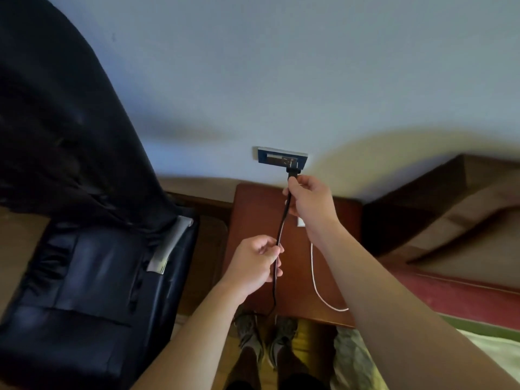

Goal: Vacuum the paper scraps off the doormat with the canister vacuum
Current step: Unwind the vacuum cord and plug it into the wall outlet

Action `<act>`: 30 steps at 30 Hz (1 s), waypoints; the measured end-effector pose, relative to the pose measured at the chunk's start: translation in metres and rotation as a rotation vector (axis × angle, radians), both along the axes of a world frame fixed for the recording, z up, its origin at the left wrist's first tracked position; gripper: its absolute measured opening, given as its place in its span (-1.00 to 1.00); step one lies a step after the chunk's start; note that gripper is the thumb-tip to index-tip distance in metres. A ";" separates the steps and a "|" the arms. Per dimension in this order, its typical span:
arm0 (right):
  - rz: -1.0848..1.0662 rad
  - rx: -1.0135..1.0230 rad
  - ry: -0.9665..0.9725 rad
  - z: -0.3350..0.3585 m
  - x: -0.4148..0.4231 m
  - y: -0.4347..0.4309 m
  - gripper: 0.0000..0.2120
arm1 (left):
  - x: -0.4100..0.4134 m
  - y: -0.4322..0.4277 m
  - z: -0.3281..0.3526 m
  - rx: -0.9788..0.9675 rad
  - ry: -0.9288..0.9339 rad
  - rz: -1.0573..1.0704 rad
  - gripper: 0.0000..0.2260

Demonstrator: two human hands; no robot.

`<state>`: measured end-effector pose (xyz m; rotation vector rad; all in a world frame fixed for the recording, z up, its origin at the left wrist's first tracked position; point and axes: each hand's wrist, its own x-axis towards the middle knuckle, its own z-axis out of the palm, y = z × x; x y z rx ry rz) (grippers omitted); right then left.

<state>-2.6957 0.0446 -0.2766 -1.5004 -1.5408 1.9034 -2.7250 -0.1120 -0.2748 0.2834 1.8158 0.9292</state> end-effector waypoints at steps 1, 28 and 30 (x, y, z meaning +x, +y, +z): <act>0.001 -0.003 -0.012 -0.011 -0.005 0.002 -0.92 | -0.003 0.003 -0.011 -0.002 -0.015 0.006 -0.83; -0.080 0.073 0.024 -0.101 -0.039 0.025 -0.83 | -0.044 0.033 -0.109 0.103 -0.103 0.023 -0.86; -0.089 0.073 0.035 -0.100 -0.040 0.025 -0.84 | -0.044 0.033 -0.109 0.108 -0.112 0.017 -0.86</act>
